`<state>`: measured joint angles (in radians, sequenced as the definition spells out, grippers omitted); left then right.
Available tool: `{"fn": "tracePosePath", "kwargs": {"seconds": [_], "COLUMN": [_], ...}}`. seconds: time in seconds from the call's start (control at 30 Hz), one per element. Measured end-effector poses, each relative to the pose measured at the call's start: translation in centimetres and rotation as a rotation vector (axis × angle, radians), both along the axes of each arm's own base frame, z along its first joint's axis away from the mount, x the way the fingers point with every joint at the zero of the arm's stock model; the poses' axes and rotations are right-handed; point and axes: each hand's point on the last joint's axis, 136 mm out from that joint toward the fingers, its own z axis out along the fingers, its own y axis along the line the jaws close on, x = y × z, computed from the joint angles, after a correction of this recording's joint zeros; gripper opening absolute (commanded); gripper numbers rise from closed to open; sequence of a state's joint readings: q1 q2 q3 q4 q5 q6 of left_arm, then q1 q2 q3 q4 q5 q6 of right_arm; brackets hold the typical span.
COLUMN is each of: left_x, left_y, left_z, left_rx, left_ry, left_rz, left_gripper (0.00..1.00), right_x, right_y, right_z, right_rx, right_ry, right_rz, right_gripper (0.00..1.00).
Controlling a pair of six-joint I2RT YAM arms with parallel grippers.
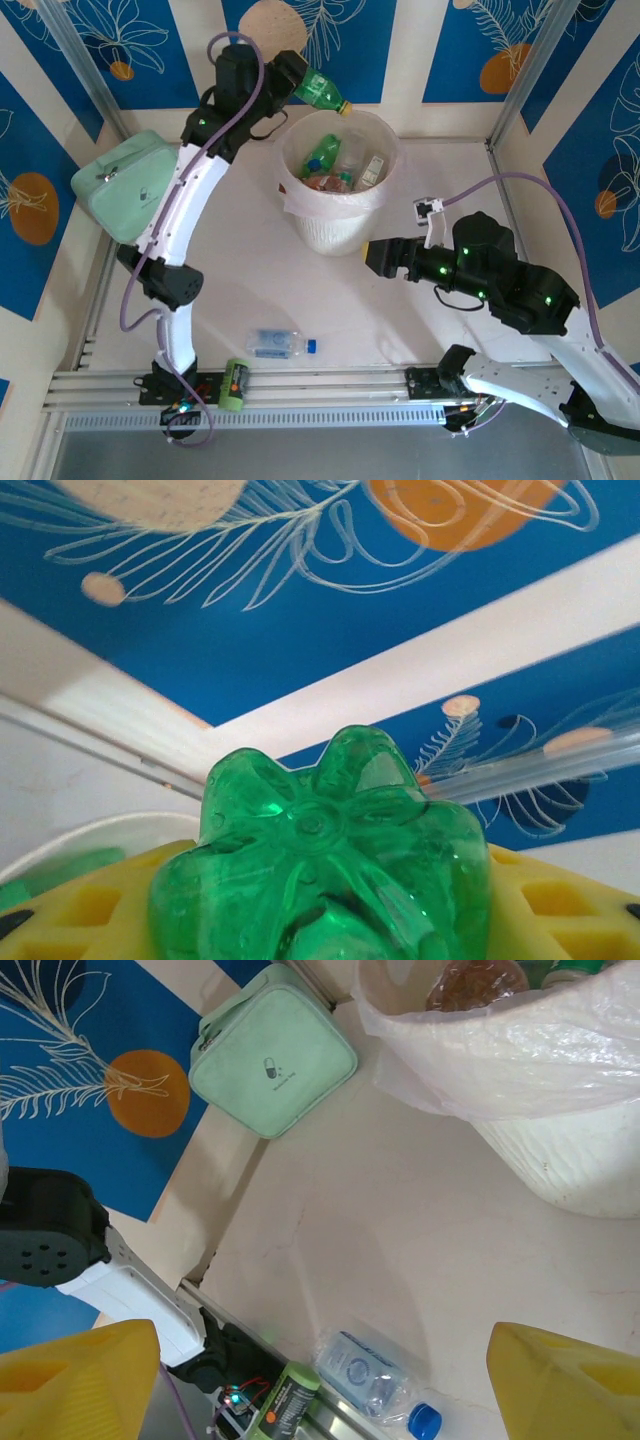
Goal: Put the plastic bottles in the bin
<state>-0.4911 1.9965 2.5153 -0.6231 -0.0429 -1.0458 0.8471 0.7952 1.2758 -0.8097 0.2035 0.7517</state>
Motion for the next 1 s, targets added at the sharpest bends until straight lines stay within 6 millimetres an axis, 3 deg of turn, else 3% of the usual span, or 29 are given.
{"fn": "tracePosePath", "kwargs": {"seconds": [0.17,0.33,0.5,0.6,0.83,1.0], "left_x": [-0.8,-0.8,-1.2,-1.5,-1.7,-1.6], "left_y": [0.6,0.2,-0.9,-1.2,-2.0,-3.0], "left_z": [-0.8,-4.5,-6.9,-7.5,-8.0,-8.6], "left_rx": [0.099,0.191,0.224,0.23,0.232,0.195], "left_ry": [0.02,0.096,0.147,0.165,0.164,0.171], "left_rz": [-0.098,-0.2,-0.282,-0.314,-0.365,-0.412], "left_gripper": [0.3,0.29,0.3,0.45,0.96,0.95], "right_x": [0.4,0.5,0.6,0.6,0.6,0.7], "right_y": [-0.2,0.0,0.2,0.3,0.4,0.6], "right_z": [-0.7,-0.9,-1.1,-1.4,-1.8,-2.0], "right_rx": [-0.009,-0.011,-0.016,-0.017,-0.019,-0.023], "right_ry": [0.014,0.025,0.034,0.045,0.058,0.067], "right_rz": [-0.012,-0.008,-0.006,-0.006,-0.005,-0.004], "right_gripper": [0.86,0.85,0.85,0.85,0.85,0.85]}}
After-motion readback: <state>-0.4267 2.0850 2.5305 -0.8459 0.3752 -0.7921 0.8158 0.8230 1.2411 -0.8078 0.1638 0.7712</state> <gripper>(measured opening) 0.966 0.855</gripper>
